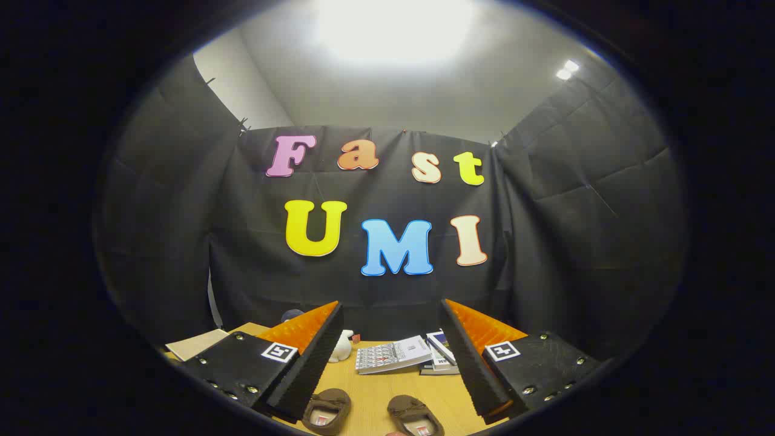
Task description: Open the storage box then place both shoes into the box .Put the left shoe in first, then the right shoe, with the right side of both shoes facing outward in a uniform manner.
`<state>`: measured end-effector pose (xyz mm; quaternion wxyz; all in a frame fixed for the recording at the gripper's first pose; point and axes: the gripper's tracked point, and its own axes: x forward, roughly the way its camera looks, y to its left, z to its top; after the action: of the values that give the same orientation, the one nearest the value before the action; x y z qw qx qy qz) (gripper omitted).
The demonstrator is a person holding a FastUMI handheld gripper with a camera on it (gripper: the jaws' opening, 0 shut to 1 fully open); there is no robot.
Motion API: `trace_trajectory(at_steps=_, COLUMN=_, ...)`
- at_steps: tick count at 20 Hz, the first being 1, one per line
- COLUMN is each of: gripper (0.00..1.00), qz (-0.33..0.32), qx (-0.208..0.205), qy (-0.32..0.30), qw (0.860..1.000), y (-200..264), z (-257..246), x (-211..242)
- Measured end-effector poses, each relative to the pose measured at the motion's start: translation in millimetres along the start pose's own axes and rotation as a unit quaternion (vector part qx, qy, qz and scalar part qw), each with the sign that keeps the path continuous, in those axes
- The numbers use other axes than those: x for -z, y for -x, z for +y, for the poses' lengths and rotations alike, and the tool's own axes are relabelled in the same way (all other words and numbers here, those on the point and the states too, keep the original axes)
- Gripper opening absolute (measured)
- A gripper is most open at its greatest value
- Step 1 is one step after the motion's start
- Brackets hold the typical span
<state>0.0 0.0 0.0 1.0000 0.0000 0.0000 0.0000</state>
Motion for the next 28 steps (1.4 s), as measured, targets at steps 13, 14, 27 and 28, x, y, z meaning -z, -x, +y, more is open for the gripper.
trace_trajectory(at_steps=13, gripper=0.97, qz=0.014, qx=-0.008, qy=-0.016, qw=1.0, y=-0.8, z=8.3, x=9.7)
trace_trajectory(at_steps=14, gripper=0.97, qz=0.013, qx=-0.007, qy=-0.016, qw=1.0, y=-0.9, z=7.3, x=9.3)
trace_trajectory(at_steps=27, gripper=0.97, qz=0.068, qx=-0.053, qy=-0.098, qw=0.991, y=-5.1, z=44.9, x=46.9)
trace_trajectory(at_steps=28, gripper=0.97, qz=0.08, qx=-0.058, qy=-0.109, qw=0.989, y=-6.0, z=50.4, x=54.7)
